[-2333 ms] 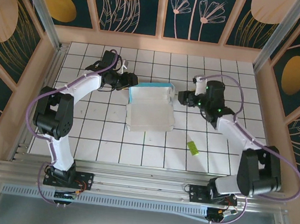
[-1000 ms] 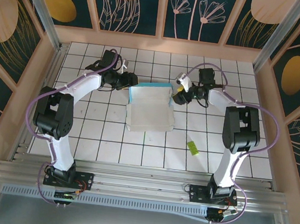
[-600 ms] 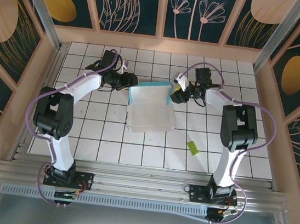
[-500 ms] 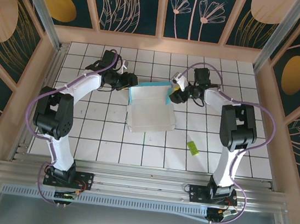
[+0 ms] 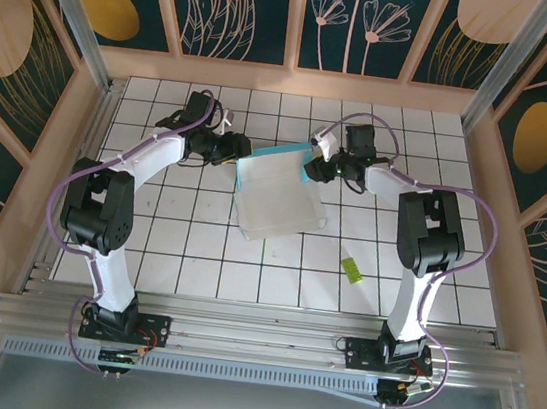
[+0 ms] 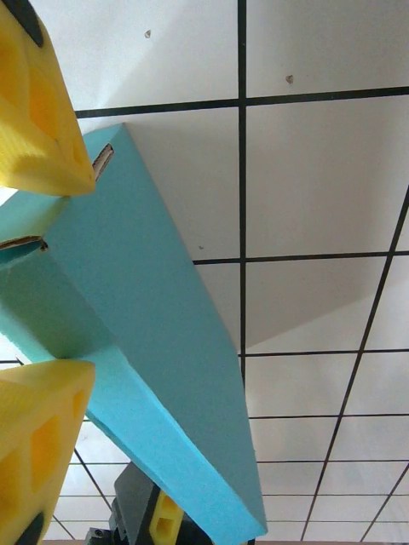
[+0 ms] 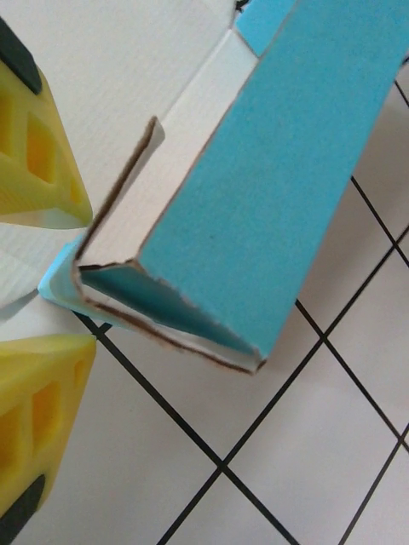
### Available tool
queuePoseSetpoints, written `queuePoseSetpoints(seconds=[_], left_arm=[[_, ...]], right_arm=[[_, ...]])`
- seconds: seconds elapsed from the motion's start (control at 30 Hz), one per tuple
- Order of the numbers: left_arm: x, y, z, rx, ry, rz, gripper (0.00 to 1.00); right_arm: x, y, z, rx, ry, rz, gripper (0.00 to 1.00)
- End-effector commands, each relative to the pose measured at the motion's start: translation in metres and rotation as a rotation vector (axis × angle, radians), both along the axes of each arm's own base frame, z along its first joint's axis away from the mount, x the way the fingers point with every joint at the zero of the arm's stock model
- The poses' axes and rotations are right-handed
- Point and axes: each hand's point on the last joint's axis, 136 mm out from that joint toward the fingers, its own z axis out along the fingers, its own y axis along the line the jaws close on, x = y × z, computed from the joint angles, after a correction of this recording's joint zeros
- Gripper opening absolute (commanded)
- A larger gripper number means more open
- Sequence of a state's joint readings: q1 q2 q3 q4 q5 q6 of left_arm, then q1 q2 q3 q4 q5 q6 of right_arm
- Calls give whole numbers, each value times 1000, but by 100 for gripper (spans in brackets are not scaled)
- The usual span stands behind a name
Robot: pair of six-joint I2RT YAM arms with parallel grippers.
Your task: Fold the paper box
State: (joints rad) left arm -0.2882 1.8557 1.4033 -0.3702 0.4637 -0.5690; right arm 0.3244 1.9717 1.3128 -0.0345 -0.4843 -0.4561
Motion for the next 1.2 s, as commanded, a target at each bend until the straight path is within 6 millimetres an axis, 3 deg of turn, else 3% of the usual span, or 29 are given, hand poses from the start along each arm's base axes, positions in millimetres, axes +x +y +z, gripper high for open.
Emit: queuePoseSetpoints(seconds=[0.0,0.33,0.6,0.8,1.03,1.1,1.17], left_arm=[[-3,-7,3,-12,2,-25,53],[-3,-6,1,-13,5,-23,53],[-5,-5,0,-11,6,-25,53],[-5,-5,1,-12,3,-25,53],[-5,-6,2,-13,0,-29,53],[-6,-7,1,-11,4,-31,53],[-5,-6,1,-8,5,-31,53]], right_arm=[[8,2,-11,23,32,-88,36],[12,13,-21,21,28,-154,25],[16,11,-17,11,-28,-184,26],[18,7,-6,-25,-119,-136,49],[-1,-3,16,-17,-161,67,62],[-9,-11,29,25,-163,114,74],[-13,-22,43,94,-178,144,99]])
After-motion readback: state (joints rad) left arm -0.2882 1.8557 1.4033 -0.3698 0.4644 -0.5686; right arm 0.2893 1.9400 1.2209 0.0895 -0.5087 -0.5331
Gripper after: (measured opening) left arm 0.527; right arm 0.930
